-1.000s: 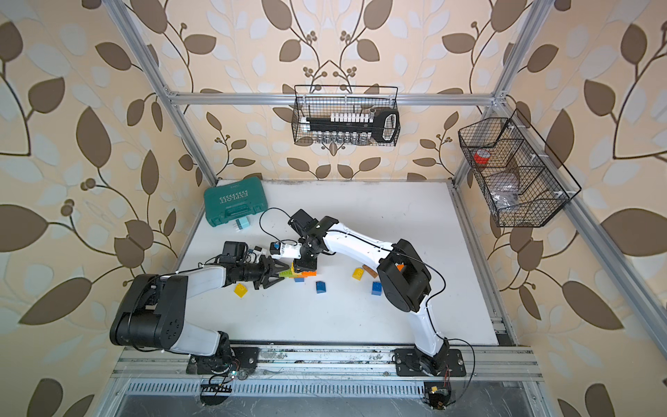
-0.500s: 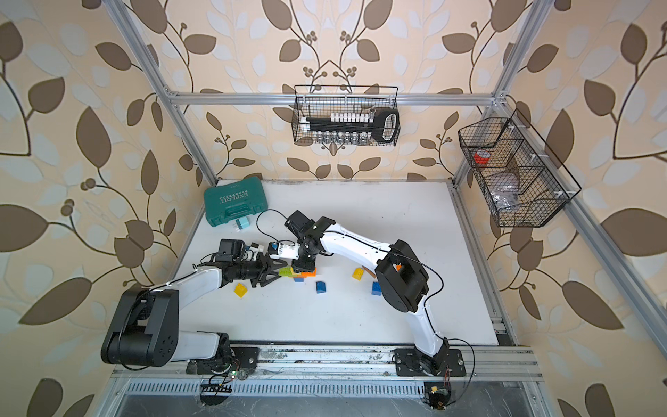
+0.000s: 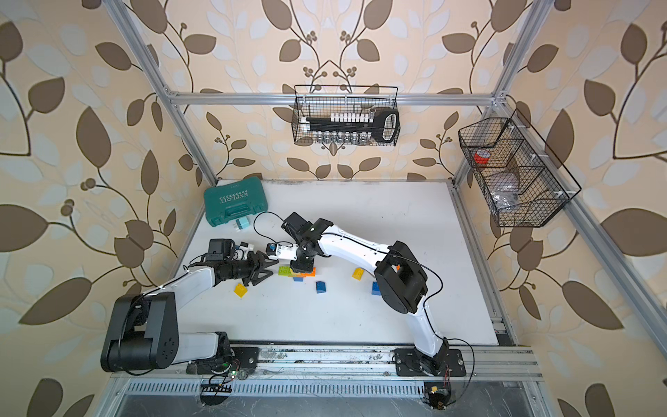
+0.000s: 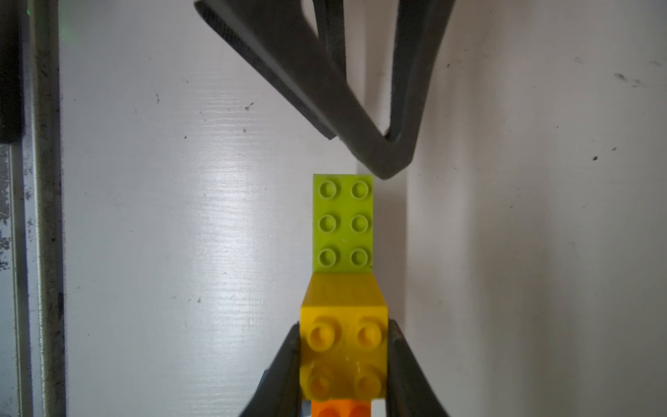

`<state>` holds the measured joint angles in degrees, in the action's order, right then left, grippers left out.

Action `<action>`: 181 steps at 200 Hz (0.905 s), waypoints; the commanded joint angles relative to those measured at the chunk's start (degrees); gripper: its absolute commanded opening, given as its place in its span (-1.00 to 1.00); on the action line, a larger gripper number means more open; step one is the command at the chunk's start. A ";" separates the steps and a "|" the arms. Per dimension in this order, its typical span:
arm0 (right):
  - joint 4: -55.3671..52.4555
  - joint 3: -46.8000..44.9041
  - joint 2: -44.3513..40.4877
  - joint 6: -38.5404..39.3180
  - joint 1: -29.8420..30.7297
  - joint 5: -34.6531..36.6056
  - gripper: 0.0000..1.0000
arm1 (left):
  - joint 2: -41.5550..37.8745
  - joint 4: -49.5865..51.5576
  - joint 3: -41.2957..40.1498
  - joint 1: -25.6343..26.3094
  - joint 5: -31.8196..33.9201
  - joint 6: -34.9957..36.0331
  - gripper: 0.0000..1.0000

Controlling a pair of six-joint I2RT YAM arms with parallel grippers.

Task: Assemble a fork with lego
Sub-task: Assemble the lego brick with the lego brick.

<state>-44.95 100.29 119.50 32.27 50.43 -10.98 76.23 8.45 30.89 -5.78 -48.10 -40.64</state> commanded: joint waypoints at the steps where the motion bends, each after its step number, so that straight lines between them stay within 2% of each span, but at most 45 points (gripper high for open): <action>1: 0.19 -2.95 2.25 -0.15 -0.70 1.84 -0.72 | -1.13 0.19 0.90 -0.93 -2.22 1.63 0.20; 27: 0.81 1.38 1.59 0.54 -1.42 -1.49 -0.70 | -1.42 -0.36 1.08 -1.64 -2.77 1.18 0.23; 81: -2.95 11.99 6.18 2.40 -1.85 -4.46 -0.68 | -2.49 1.50 2.41 -3.87 -3.30 1.96 0.24; 159: -13.63 23.37 15.87 4.43 -1.47 -1.03 -0.62 | -2.24 3.33 3.12 -6.57 -4.29 3.38 0.24; 181: -14.20 23.82 16.85 4.30 -1.27 -1.32 -0.51 | -1.70 3.25 3.17 -6.59 -4.46 3.46 0.24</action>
<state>-53.21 123.13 133.23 36.05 48.66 -12.95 75.07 11.09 32.71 -12.08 -50.83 -38.85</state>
